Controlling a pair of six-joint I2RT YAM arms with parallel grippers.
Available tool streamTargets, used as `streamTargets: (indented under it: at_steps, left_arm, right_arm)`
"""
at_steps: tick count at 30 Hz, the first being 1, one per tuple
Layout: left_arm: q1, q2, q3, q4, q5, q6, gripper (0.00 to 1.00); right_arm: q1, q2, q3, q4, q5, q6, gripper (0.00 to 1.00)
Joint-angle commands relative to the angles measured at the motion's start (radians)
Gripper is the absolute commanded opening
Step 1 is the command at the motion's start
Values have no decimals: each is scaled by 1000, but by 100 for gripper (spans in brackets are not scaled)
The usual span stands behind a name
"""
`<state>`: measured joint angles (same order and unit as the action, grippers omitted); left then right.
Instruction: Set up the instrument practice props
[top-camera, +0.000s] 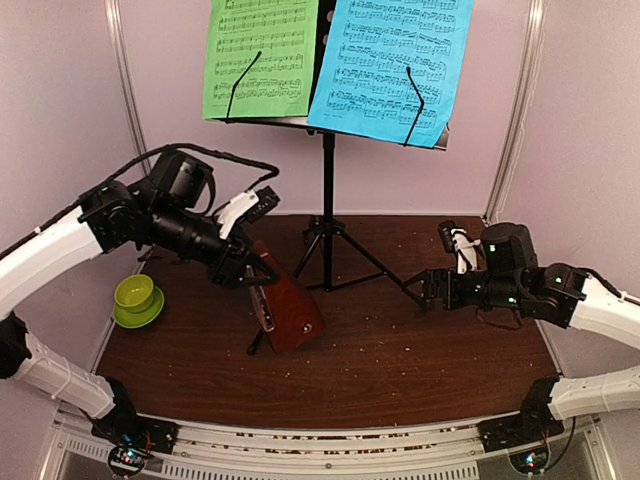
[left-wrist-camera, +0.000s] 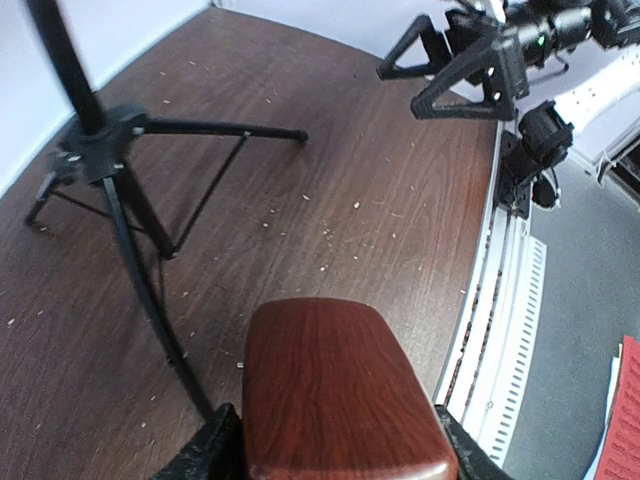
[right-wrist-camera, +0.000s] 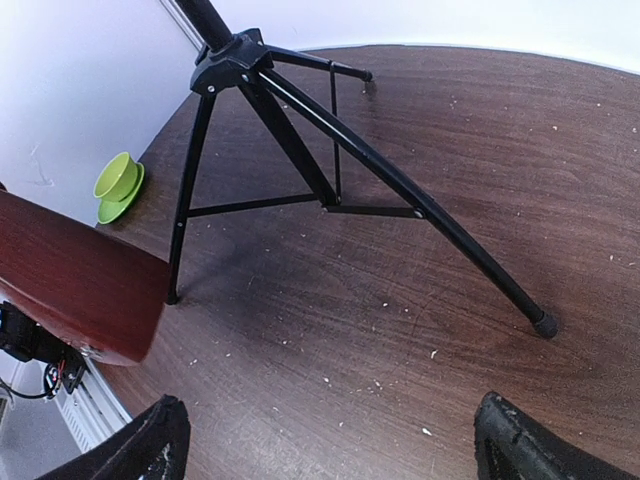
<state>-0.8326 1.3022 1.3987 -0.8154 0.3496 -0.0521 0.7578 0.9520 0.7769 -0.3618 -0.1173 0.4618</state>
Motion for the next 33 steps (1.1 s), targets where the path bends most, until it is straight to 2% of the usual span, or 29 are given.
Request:
streamTargets:
  at_steps: [1,7,13,18,21,24,27,33]
  left_arm:
    - [-29,95,47,206,7,41,17]
    - [-91,319,203,192,-12,112,17]
    - [-131,424,244,227,-102,154,17]
    - [-164,516,317,212,-79,196,21]
    - [-177,547,347,214,-54,207,25]
    - [-186,564,357,217,-41,214,36]
    - [-188,566,351,224,-24,215,43]
    - [-187,600,345,200,1,262,45]
  right_arm:
    - [-11,-27,13,25,-48,-9,100]
    - [-17,-30,0,12,-88,-4,100]
    - [-19,-27,-3,9,-107,3,100]
    - [-20,-10,0,-7,-95,5,100]
    - [-20,3,3,-9,-102,5,100]
    - [-21,15,4,-3,-124,8,100]
    - [-21,32,9,9,-146,12,100]
    - [-21,70,33,10,-165,6,100]
